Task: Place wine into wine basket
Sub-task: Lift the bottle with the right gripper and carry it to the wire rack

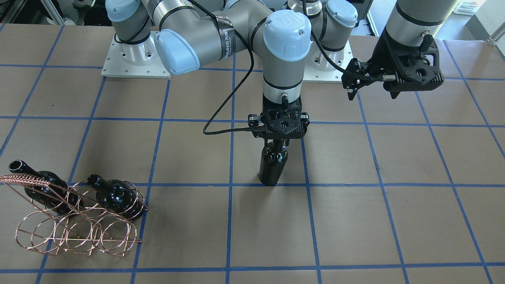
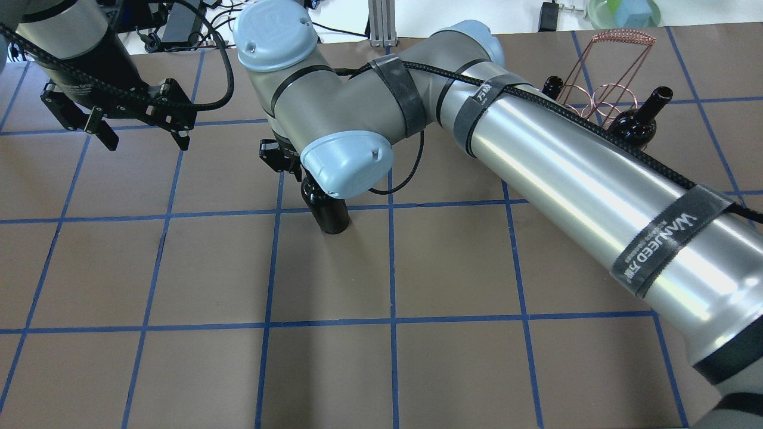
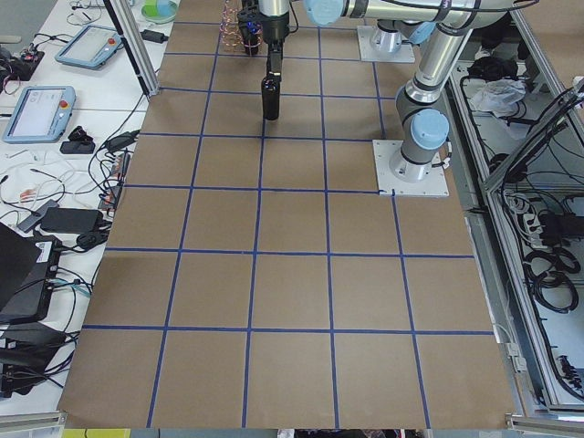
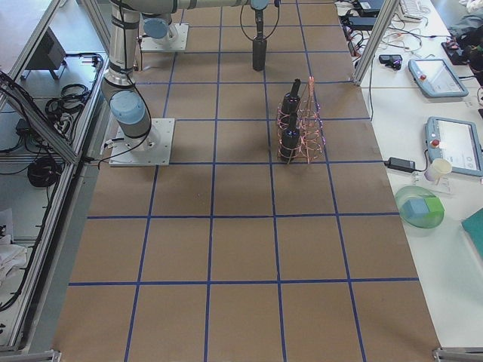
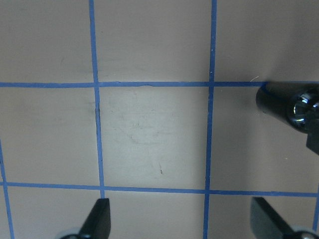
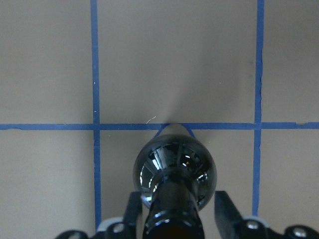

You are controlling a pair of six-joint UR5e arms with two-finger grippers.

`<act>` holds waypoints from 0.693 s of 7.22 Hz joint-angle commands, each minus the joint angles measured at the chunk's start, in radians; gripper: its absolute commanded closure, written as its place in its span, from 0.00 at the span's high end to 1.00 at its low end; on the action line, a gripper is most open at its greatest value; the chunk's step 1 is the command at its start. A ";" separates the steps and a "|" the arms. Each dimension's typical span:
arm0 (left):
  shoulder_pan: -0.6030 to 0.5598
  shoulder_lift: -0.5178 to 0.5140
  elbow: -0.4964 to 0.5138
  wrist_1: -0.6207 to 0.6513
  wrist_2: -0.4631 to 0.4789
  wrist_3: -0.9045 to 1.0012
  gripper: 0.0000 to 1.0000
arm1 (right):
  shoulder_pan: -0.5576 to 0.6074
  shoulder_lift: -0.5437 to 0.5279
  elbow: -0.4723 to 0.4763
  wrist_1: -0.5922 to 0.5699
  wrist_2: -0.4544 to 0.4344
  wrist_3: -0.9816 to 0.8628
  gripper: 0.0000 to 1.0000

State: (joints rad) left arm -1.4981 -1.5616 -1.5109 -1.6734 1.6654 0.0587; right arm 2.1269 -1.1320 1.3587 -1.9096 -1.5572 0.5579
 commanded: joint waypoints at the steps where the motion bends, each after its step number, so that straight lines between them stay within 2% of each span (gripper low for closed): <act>1: -0.001 0.000 0.000 -0.002 0.000 0.001 1.00 | -0.001 -0.017 0.000 0.041 -0.024 -0.016 0.20; 4: -0.001 0.003 -0.002 -0.002 -0.001 0.001 1.00 | -0.007 -0.026 -0.004 0.043 -0.020 -0.027 0.19; 5: -0.001 0.005 -0.002 -0.002 -0.045 0.003 1.00 | -0.034 -0.070 -0.006 0.079 -0.024 -0.073 0.19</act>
State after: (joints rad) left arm -1.4987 -1.5583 -1.5122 -1.6753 1.6546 0.0602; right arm 2.1155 -1.1653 1.3552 -1.8591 -1.5790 0.5217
